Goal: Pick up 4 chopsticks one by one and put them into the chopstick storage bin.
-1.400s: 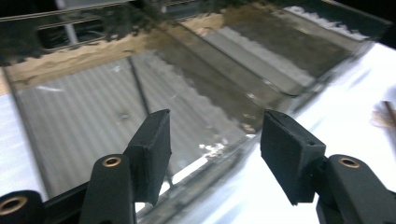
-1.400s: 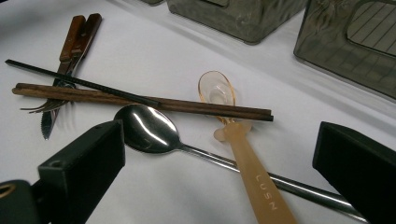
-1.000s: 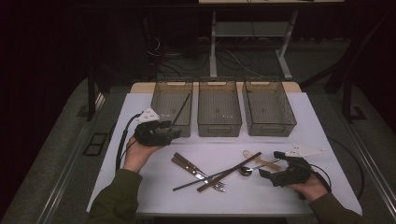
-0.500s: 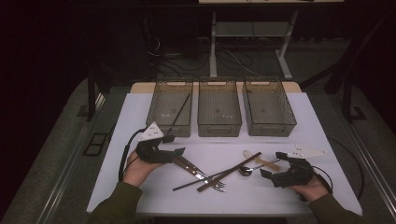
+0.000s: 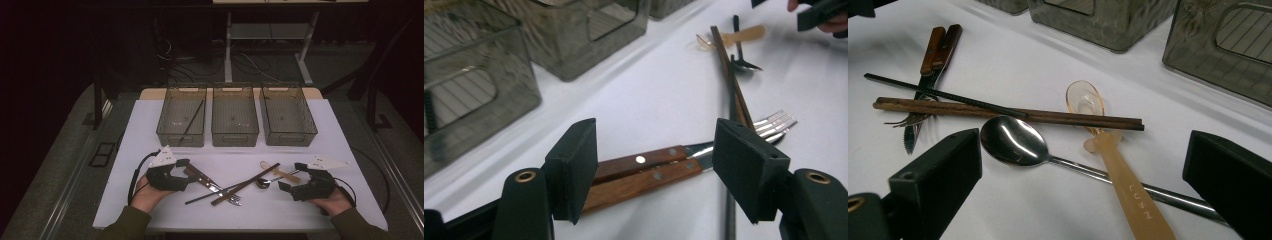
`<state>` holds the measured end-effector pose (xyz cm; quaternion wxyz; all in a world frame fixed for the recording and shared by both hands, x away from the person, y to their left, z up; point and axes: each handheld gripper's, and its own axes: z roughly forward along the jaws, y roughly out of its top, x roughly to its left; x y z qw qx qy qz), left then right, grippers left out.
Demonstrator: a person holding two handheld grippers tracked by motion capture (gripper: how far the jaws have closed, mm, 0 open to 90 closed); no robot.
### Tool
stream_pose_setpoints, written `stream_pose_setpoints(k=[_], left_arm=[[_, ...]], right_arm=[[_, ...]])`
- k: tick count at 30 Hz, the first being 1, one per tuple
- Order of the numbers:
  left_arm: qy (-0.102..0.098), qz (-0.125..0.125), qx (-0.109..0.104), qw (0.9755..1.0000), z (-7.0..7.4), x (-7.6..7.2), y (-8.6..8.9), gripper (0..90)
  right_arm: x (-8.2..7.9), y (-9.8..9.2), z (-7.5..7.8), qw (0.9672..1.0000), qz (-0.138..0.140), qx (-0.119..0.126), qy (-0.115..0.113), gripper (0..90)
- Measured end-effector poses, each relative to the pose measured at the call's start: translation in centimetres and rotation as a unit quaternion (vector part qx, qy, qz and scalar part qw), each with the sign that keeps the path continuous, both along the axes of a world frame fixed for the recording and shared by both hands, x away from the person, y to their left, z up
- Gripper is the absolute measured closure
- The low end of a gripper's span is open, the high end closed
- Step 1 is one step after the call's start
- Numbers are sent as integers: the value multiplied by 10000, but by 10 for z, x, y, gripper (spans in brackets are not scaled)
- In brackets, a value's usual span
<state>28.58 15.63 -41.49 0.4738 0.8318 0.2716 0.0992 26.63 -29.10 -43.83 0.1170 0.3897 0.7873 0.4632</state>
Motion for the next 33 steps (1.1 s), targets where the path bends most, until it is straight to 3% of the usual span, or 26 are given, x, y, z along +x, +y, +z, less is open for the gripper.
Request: stream_pose_setpoints(k=[8, 15, 21, 31, 33], left_arm=[[-7, -227, -53, 9997, -7, -11, -9, 335], [177, -437, -73, 9989, -12, -13, -18, 344], [288, -676, -96, 9973, -16, -15, -27, 454], [463, -933, 129, 9945, -25, -16, -37, 635], [489, -966, 253, 9938, -27, -15, -38, 664]], right_arm=[[0, 1, 0, 10000, 1, -31, 17, 24], [0, 1, 0, 10000, 4, -35, 9, 24], [1, 1, -1, 10000, 14, -46, 29, 24], [2, 2, -2, 10000, 23, -37, 67, 24], [3, 2, -2, 10000, 23, -40, 82, 24]])
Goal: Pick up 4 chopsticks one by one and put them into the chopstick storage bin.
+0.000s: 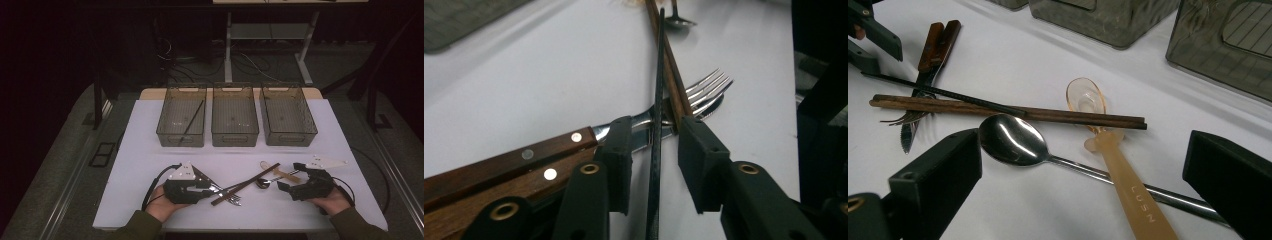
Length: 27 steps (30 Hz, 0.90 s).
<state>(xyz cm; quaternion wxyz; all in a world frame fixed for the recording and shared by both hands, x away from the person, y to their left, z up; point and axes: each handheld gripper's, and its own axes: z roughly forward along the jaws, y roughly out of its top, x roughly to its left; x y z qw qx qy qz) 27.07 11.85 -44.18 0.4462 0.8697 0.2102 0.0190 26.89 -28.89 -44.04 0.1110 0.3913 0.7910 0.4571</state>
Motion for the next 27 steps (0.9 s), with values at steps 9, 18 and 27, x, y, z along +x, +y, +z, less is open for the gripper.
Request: stream_pose_setpoints(k=[9, 18, 27], left_arm=[[87, -125, 197, 9997, -5, 1, -4, 746], [-37, -205, 465, 9987, -9, 0, -10, 784], [-181, -223, 584, 9979, -11, -1, -11, 831]], right_arm=[[0, 0, 0, 10000, 5, -8, -12, 24], [0, 0, 0, 10000, 9, -17, -15, 24], [0, 0, 0, 10000, -3, -28, -2, 24]])
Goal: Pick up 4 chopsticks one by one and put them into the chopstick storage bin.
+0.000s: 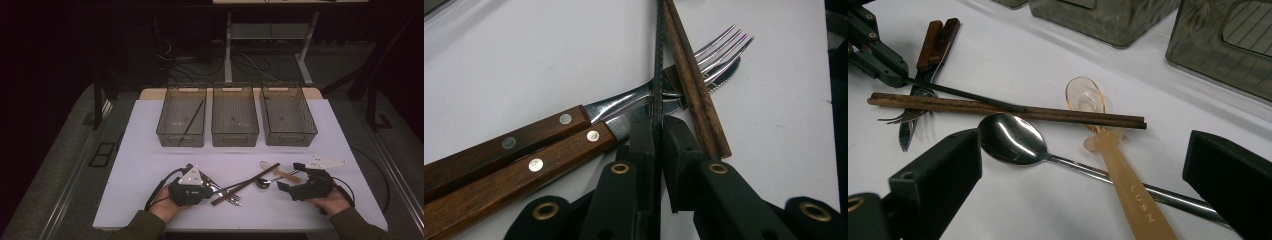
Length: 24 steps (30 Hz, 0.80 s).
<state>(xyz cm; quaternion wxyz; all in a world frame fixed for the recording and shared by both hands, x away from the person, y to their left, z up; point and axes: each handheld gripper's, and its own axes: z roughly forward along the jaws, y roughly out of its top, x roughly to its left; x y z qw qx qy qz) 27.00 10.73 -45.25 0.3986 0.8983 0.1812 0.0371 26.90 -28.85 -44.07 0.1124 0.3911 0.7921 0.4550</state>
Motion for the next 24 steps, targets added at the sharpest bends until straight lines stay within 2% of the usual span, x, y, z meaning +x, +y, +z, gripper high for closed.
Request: stream_pose_setpoints(k=[11, 13, 16, 20, 24], left_arm=[[72, 21, 13, 10000, 1, 1, 0, 850], [32, -19, 75, 10000, 2, 0, -1, 850], [74, -68, 85, 9999, 3, 0, -2, 850], [83, -76, 3, 9999, 8, 1, 1, 850], [131, 17, -144, 9998, 11, 1, 5, 850]], right_arm=[[0, 0, 0, 10000, 3, -3, 4, 24], [0, 0, 0, 10000, 9, -11, -6, 24], [0, 0, 0, 10000, 12, -16, -11, 24], [0, 0, 0, 10000, 14, -18, -13, 24], [0, 0, -1, 10000, 26, -23, -25, 24]])
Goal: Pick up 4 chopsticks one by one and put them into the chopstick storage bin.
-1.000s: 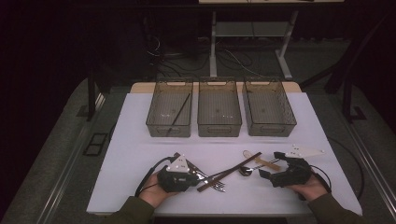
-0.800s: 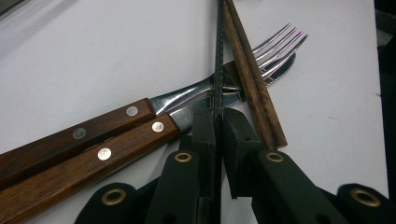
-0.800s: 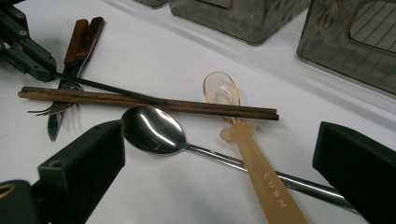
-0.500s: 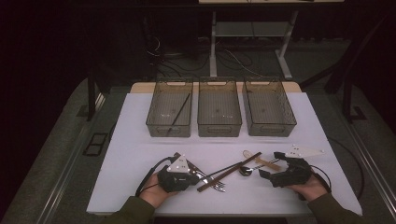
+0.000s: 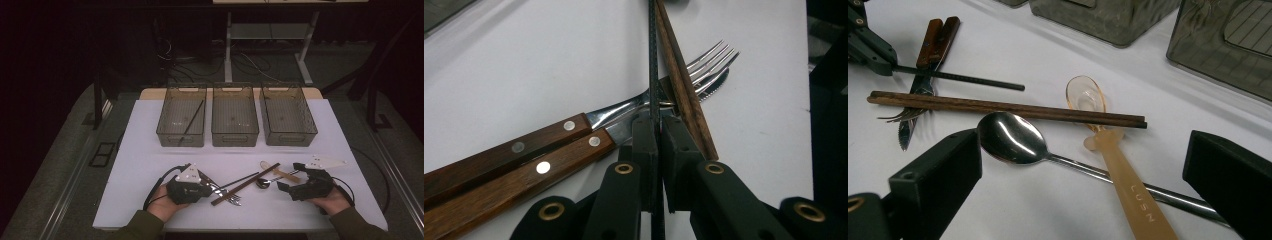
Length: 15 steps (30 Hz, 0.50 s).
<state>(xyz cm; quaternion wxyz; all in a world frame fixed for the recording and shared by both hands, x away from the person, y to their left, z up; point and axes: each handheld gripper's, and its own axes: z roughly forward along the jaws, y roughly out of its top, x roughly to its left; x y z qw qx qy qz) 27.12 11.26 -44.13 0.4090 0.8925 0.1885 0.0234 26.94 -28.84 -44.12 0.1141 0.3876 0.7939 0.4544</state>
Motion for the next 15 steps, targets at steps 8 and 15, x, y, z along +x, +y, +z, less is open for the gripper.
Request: stream_pose_setpoints(k=[8, 15], left_arm=[[52, 93, -20, 9999, 4, 1, 3, 849], [77, 269, -81, 9996, 8, 2, 10, 849]], right_arm=[[0, 0, 0, 10000, 9, -3, -4, 24], [0, 0, 0, 10000, 17, 2, 4, 24]])
